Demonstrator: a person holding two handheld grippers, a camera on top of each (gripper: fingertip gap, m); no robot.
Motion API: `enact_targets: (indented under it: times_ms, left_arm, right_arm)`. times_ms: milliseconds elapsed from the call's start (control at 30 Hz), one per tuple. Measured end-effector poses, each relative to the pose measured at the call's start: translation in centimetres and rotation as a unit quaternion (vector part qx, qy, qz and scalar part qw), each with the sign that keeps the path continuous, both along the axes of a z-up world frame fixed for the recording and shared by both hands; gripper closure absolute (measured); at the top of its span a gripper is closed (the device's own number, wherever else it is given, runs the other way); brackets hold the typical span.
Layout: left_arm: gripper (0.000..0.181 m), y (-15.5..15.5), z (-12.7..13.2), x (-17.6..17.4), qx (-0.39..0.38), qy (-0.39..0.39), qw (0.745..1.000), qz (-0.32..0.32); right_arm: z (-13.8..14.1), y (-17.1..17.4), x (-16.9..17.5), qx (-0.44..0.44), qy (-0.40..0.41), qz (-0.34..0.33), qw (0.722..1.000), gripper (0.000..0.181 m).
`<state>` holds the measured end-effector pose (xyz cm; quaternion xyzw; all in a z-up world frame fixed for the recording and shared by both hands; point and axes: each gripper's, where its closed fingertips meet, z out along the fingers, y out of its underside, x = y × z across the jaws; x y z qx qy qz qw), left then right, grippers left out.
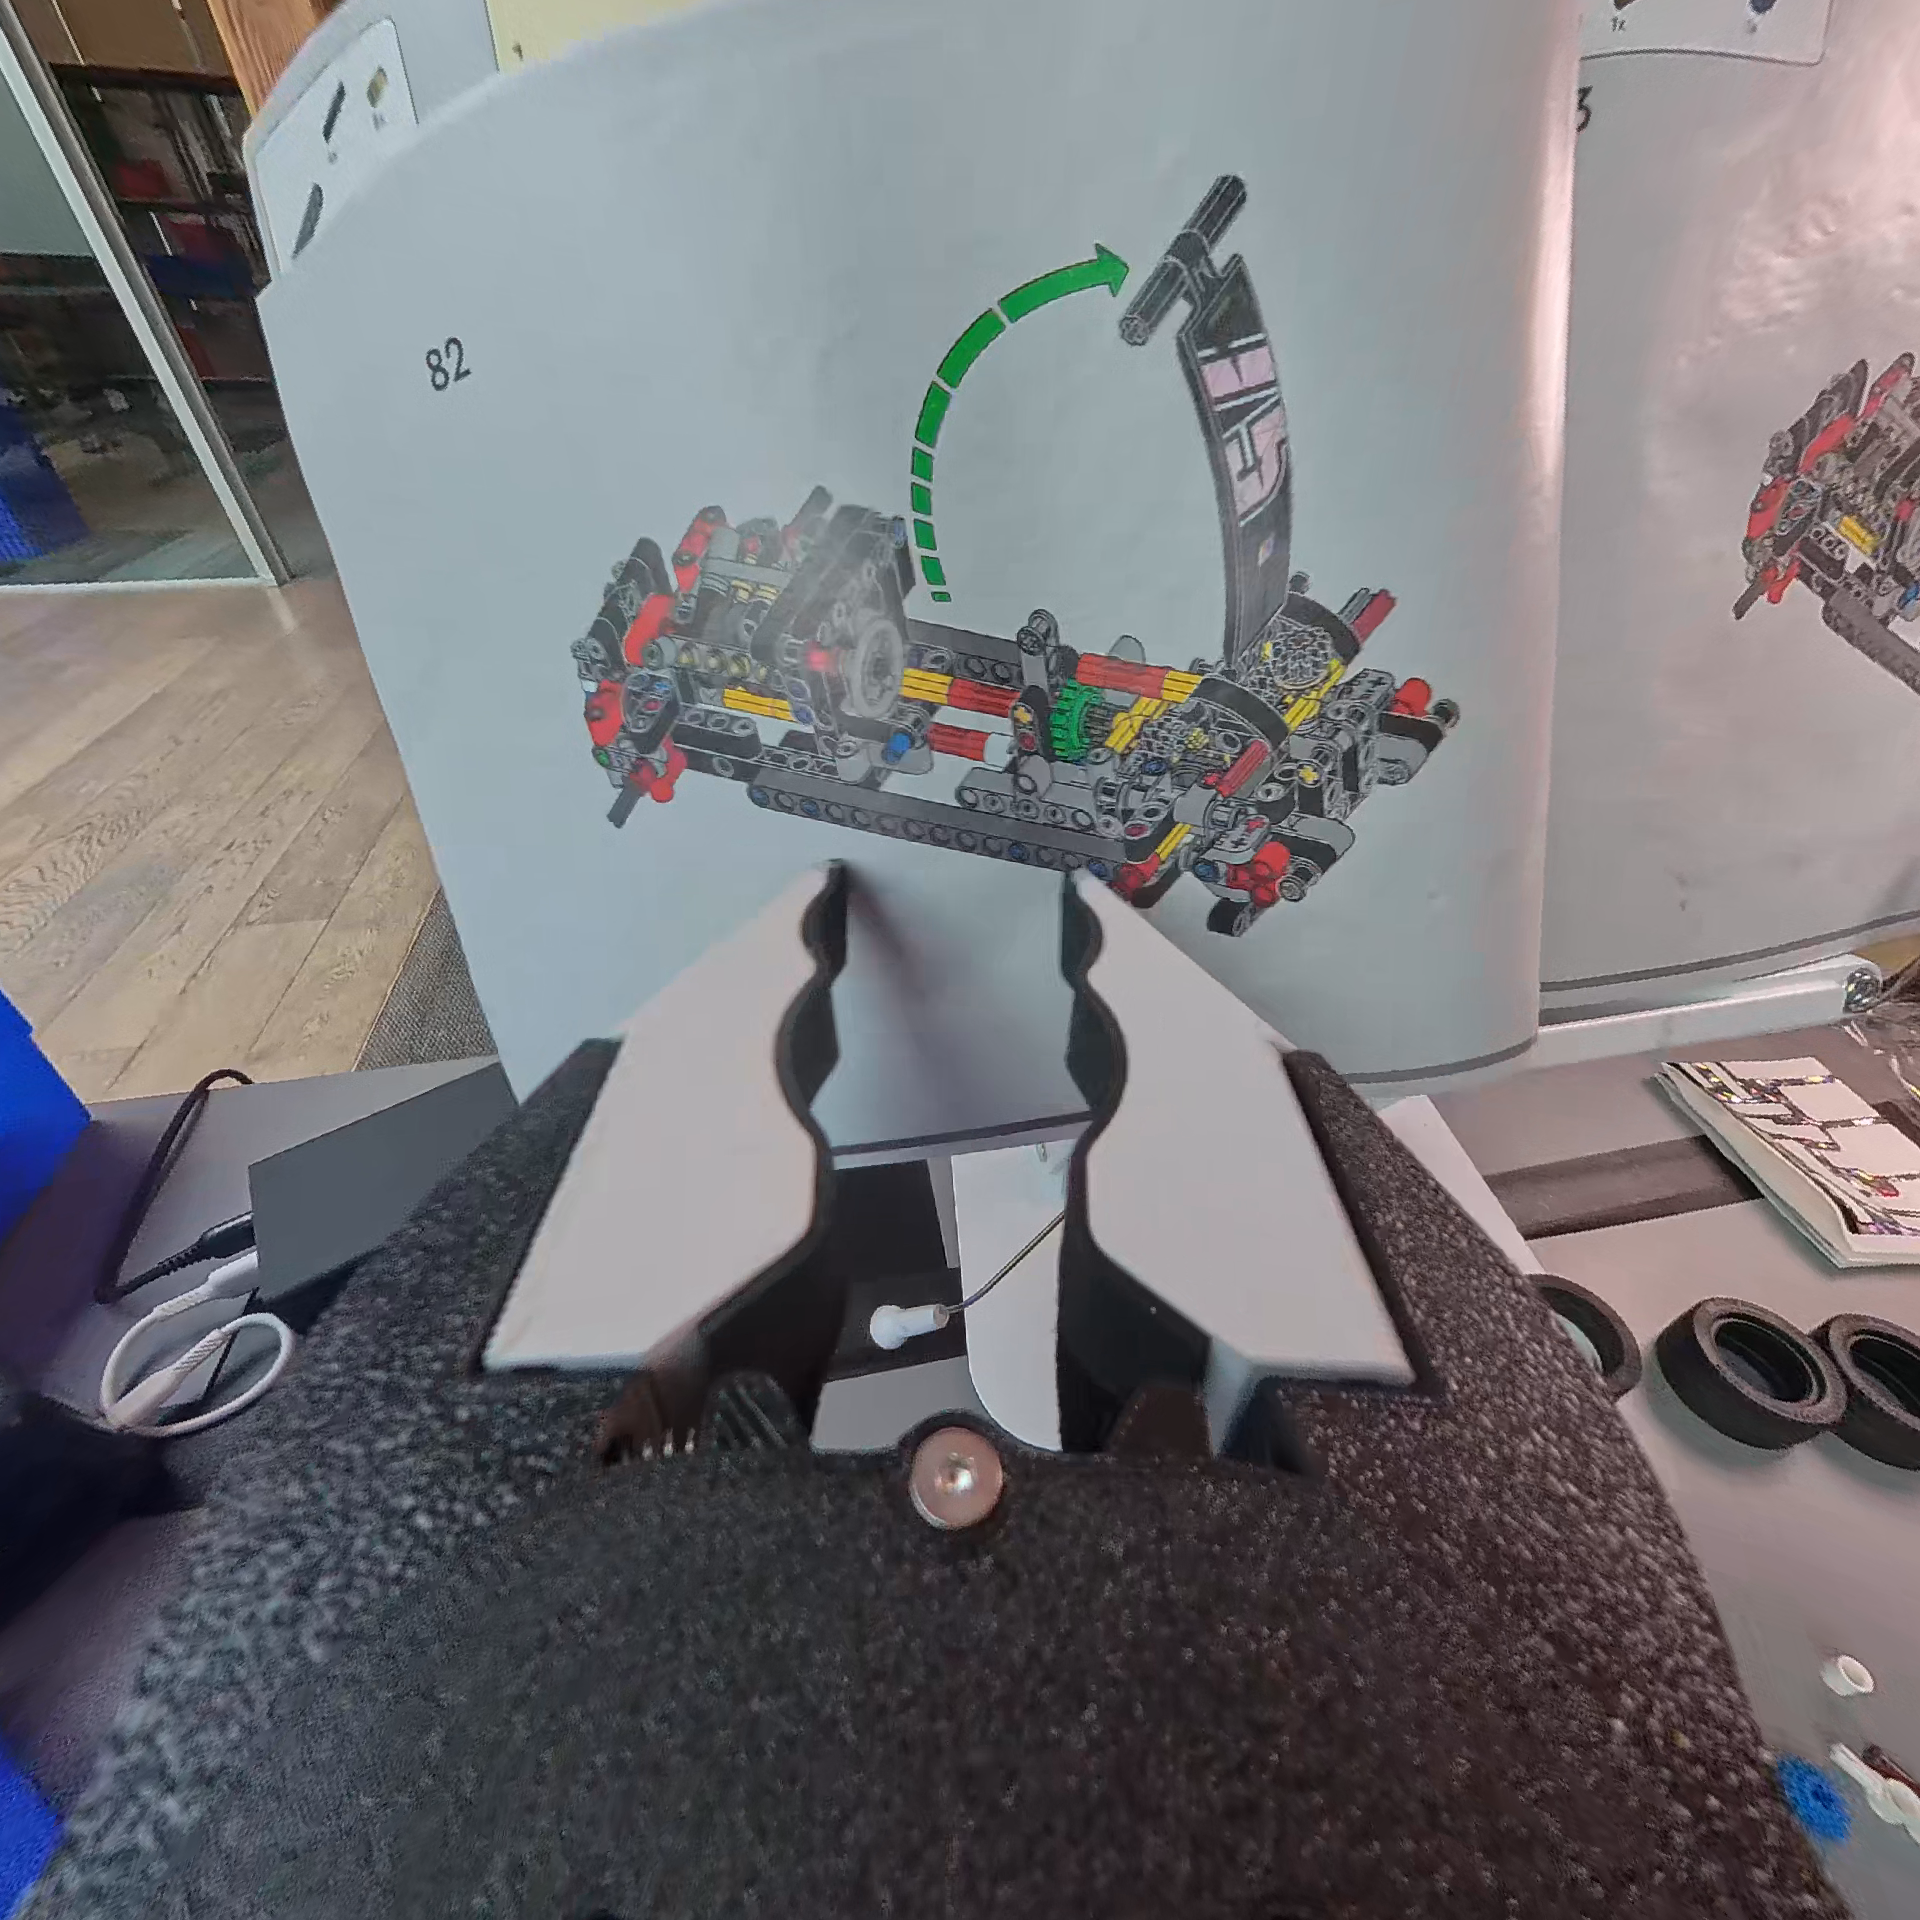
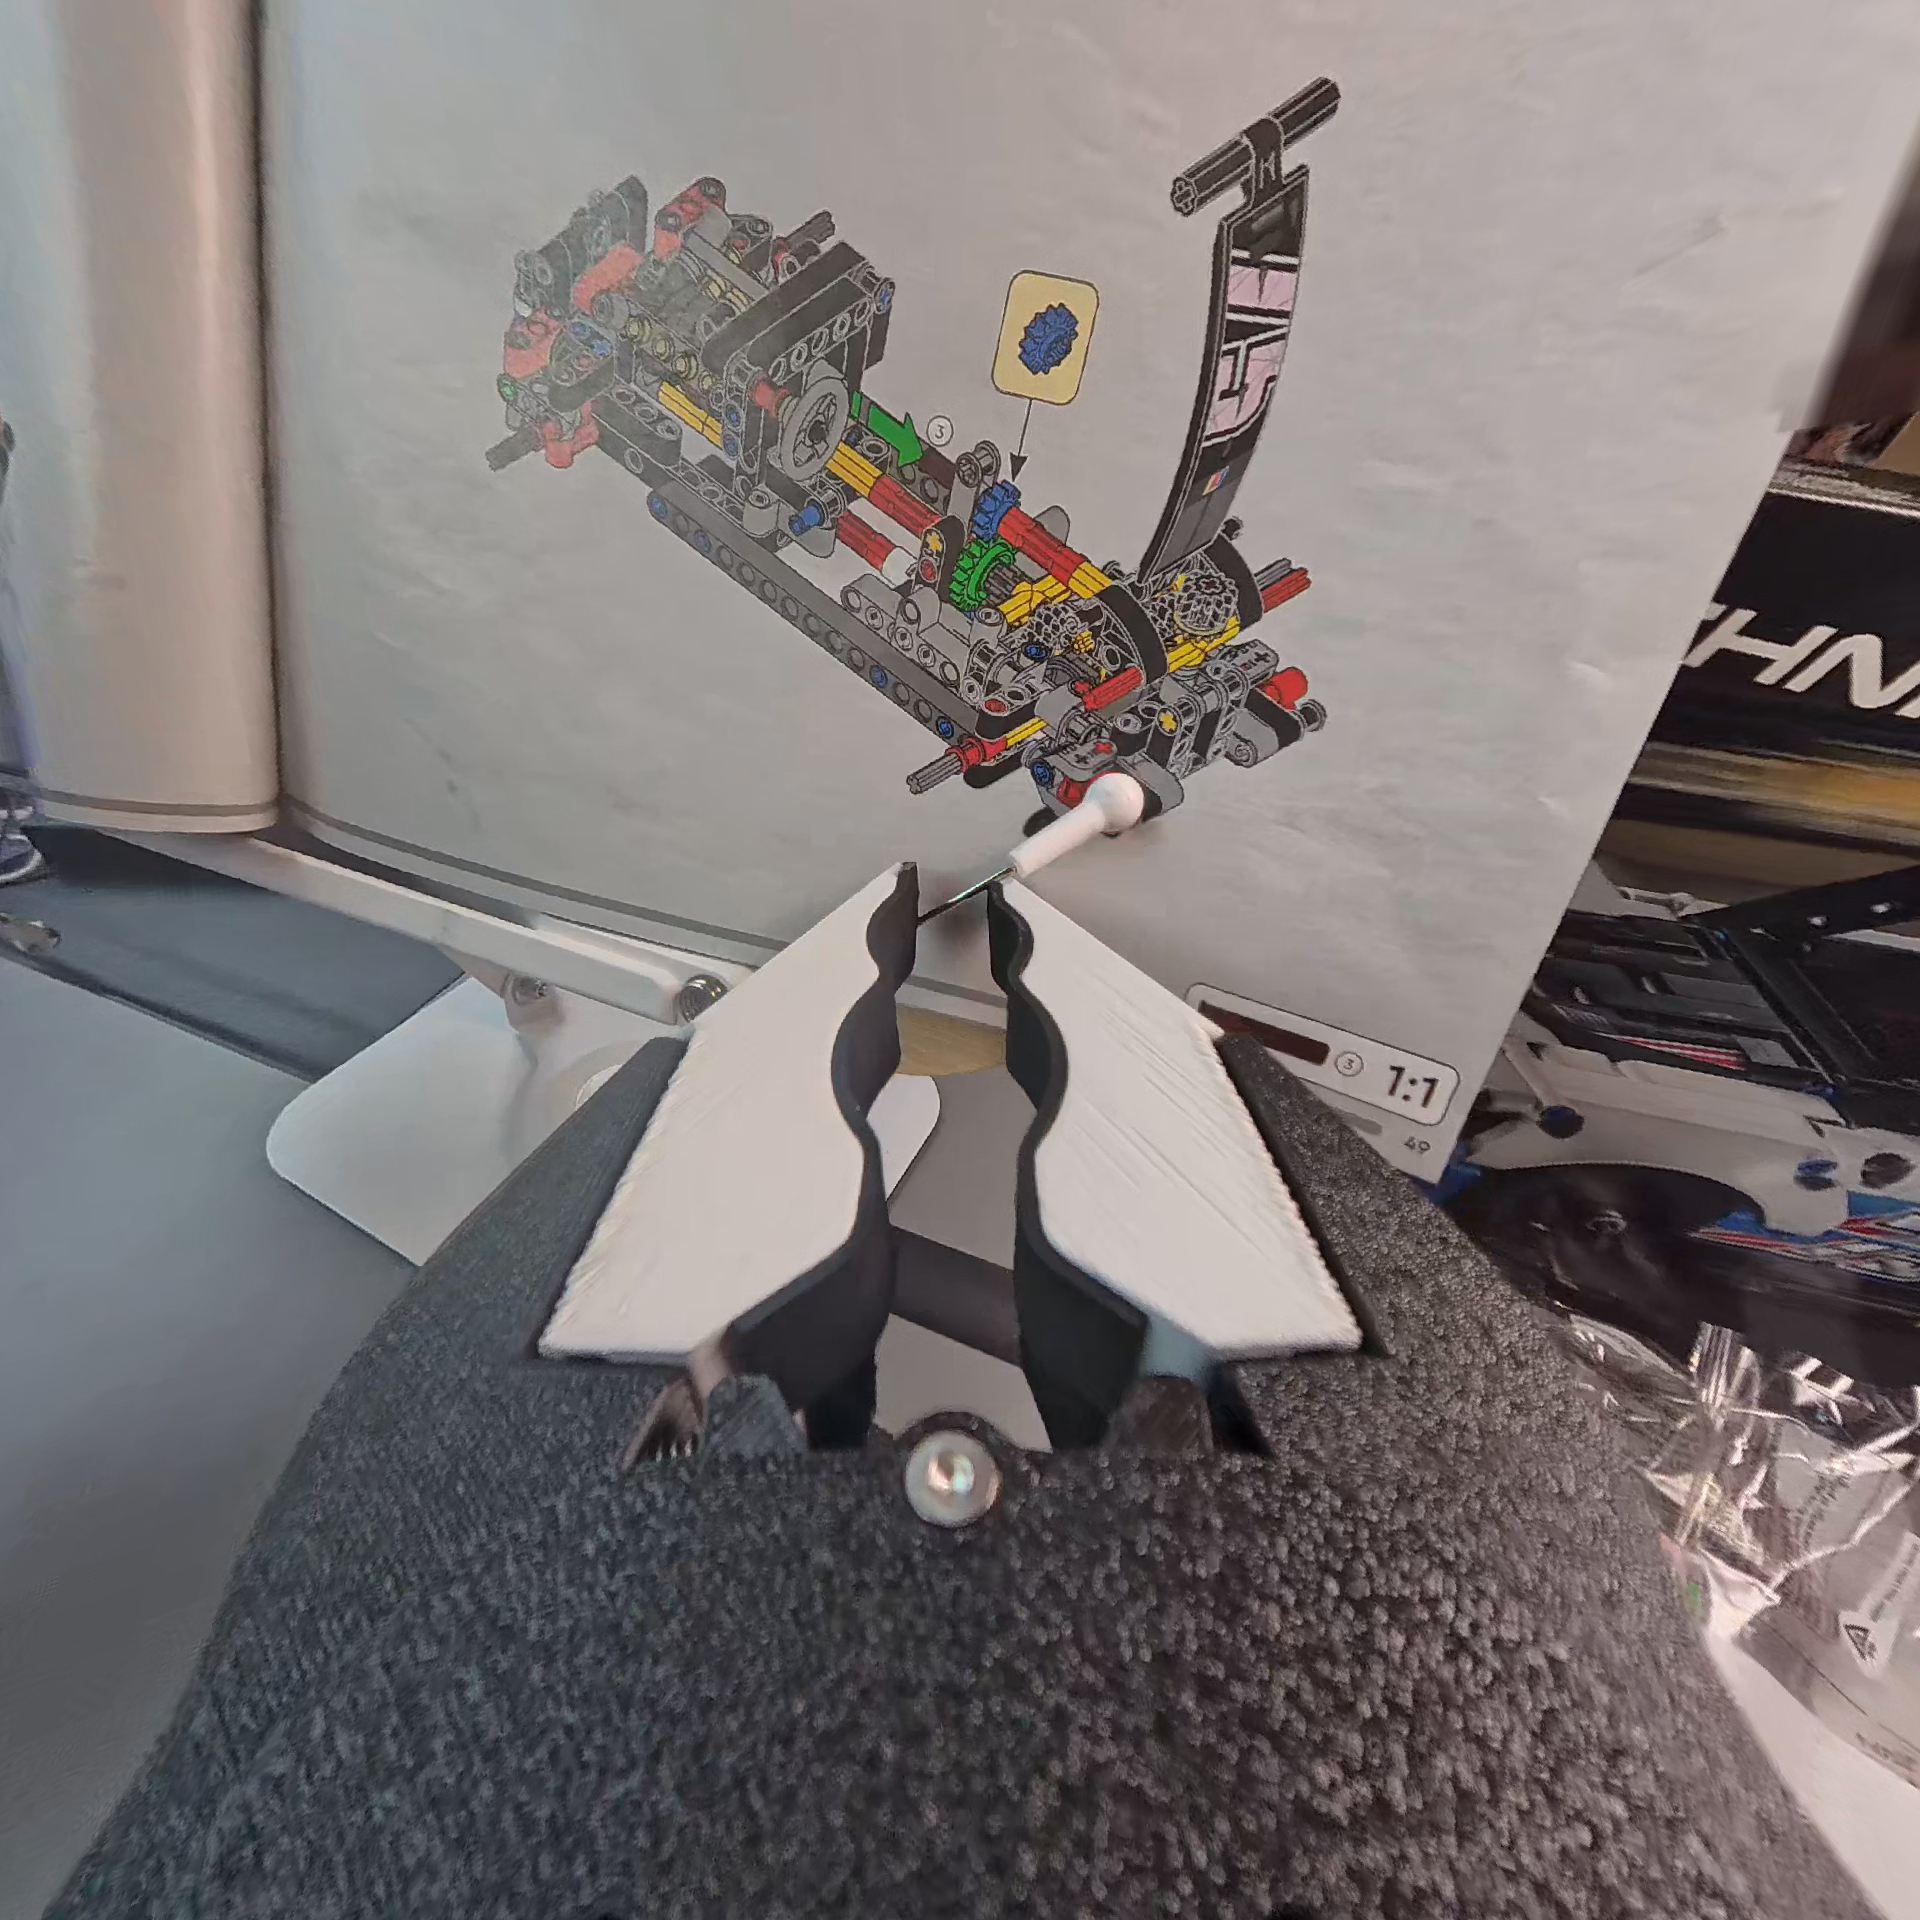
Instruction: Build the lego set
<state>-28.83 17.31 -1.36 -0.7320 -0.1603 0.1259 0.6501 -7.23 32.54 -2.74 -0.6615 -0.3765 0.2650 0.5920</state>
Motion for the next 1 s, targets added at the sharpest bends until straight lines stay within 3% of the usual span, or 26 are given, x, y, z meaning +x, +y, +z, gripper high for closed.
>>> enact_targets:
  times_ms: [33, 133, 233, 300, 367, 567, 700, 800, 933, 1000]
  left_arm:
    - [0.163, -0.1, 0.2, 0.1, 0.003, 0.007, 1.000, 0.003]
    - [0.181, 0.3, -0.2, 0.5, -0.009, 0.010, 1.000, -0.012]
    - [0.181, 0.4, -0.3, 0.6, -0.011, 0.007, 1.000, -0.019]
    - [0.181, 0.3, -0.3, 0.4, -0.008, 0.007, 1.000, -0.017]
    - [0.179, 0.1, -0.2, 0.4, 0.003, 0.001, 1.000, -0.019]
    - [0.112, 0.8, 0.0, 2.3, 0.032, -0.048, 0.994, -0.089]
    - [0.093, 1.3, -0.2, 3.0, 0.014, -0.026, 0.996, -0.089]
    - [0.096, 1.5, -0.4, 2.7, 0.006, -0.007, 0.997, -0.073]
    - [0.117, 1.3, -0.4, 2.3, 0.000, 0.005, 0.998, -0.058]
    - [0.146, 1.2, -0.1, 2.6, 0.001, 0.010, 0.998, -0.065]
  right_arm:
    - [-0.2, 0.0, 0.2, -0.007, 0.003, -0.003, 1.000, 0.170]
    - [-0.9, -0.1, 0.9, -0.029, 0.004, -0.015, 0.999, 0.168]
    - [-1.2, -0.4, 1.4, -0.041, 0.004, -0.045, 0.998, 0.166]
    - [-1.0, -0.5, 1.7, -0.035, 0.014, -0.056, 0.998, 0.151]
    - [-1.0, -0.6, 2.1, -0.044, 0.029, -0.052, 0.997, 0.153]
    - [-0.1, -0.3, 3.5, -0.009, 0.037, -0.054, 0.998, 0.154]
    - [1.5, -1.3, 3.0, 0.026, 0.035, -0.036, 0.998, 0.154]
    - [1.9, -2.7, 1.6, 0.044, 0.019, -0.009, 0.999, 0.154]
    - [1.6, -5.0, -0.9, 0.058, -0.003, 0.035, 0.998, 0.154]
    - [1.3, -6.1, -2.2, 0.063, -0.018, 0.056, 0.996, 0.154]
